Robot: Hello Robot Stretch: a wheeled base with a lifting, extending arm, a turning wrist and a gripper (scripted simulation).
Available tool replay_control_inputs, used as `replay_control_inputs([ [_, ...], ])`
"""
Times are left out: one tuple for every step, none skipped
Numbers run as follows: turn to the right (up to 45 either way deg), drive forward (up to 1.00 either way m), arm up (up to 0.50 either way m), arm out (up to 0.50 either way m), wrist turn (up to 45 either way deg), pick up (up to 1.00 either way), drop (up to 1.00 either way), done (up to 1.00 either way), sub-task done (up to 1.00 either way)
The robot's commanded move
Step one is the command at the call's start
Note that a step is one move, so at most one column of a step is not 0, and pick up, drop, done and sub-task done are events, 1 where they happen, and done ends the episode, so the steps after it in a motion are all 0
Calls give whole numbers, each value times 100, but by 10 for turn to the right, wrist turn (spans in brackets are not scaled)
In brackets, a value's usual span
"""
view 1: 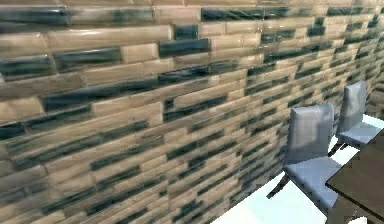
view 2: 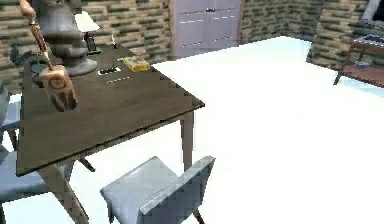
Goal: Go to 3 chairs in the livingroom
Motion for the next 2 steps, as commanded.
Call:
replay_control_inputs([
  [60,0,0,0,0,0,0,0,0],
  [0,40,0,0,0,0,0,0,0],
])
